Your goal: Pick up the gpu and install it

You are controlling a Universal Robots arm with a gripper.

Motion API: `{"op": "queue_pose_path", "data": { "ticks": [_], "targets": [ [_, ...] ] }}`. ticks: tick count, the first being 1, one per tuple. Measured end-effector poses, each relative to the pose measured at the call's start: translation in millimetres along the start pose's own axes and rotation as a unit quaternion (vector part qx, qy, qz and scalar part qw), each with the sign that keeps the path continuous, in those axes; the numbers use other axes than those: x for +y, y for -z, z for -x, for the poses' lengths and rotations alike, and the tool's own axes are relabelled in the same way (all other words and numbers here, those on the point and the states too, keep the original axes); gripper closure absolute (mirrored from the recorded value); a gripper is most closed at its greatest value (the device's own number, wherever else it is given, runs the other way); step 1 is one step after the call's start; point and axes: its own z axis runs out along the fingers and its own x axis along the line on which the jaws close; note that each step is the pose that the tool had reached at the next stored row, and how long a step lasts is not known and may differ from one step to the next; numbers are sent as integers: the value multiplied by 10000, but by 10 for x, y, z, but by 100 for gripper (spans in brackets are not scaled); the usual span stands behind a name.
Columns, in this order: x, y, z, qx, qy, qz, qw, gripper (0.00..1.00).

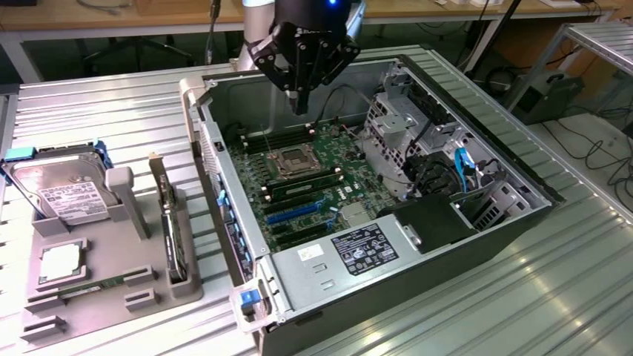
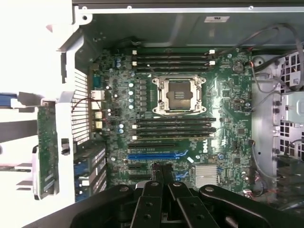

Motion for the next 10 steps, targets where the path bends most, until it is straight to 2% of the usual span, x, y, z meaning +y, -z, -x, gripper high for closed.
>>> {"op": "queue_pose_path", "data": {
  "ticks": [10],
  "targets": [
    [-6, 2, -260, 0, 0, 0, 10000, 89]
  ]
}}
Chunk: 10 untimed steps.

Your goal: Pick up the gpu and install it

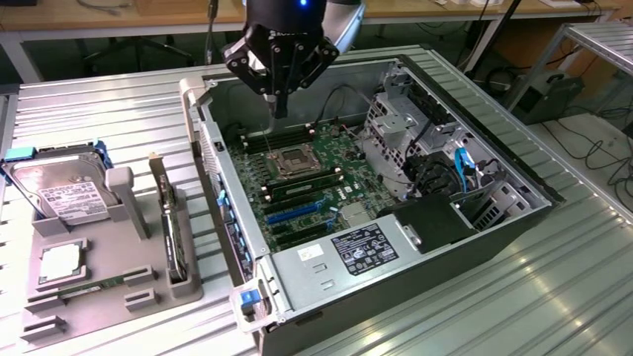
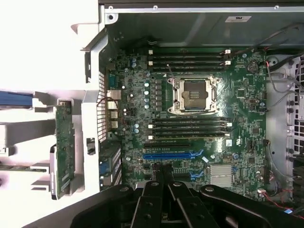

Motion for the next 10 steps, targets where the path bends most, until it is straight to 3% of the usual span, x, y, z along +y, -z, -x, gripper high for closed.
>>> {"op": "queue_pose_path", "data": {
  "ticks": [5, 10],
  "targets": [
    [-2, -1, -104, 0, 0, 0, 10000, 89],
    [-3, -1, -117, 0, 0, 0, 10000, 89]
  ]
}}
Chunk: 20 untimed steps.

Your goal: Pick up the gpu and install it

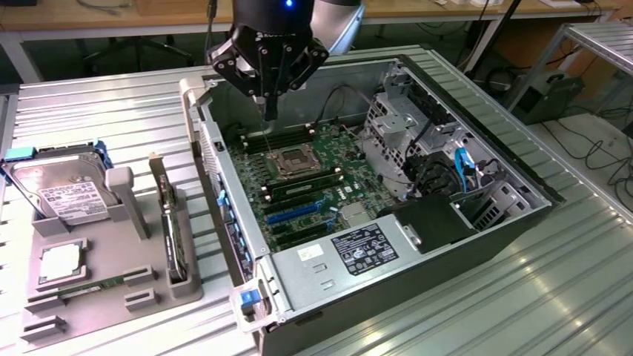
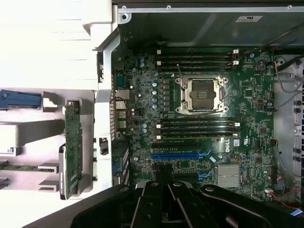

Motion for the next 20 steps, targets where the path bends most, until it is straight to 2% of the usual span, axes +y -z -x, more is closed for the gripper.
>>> {"op": "queue_pose_path", "data": {
  "ticks": [11, 20],
  "targets": [
    [0, 0, -2, 0, 0, 0, 10000, 89],
    [-2, 1, -73, 0, 0, 0, 10000, 89]
  ]
}}
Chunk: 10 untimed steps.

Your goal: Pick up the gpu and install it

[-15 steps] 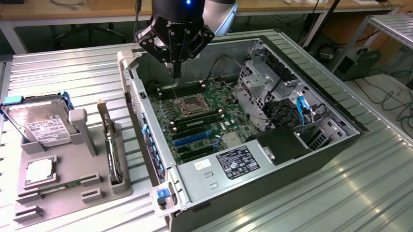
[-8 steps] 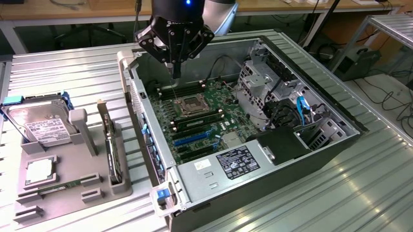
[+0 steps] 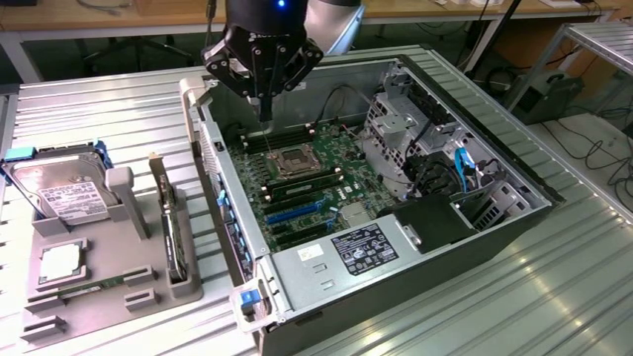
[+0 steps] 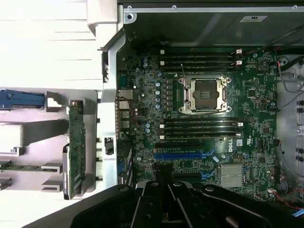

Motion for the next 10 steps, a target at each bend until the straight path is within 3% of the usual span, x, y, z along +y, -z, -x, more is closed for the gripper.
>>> {"op": "queue_pose_path", "data": {
  "ticks": [10],
  "targets": [
    [-8, 9, -368, 0, 0, 0, 10000, 89]
  ]
}}
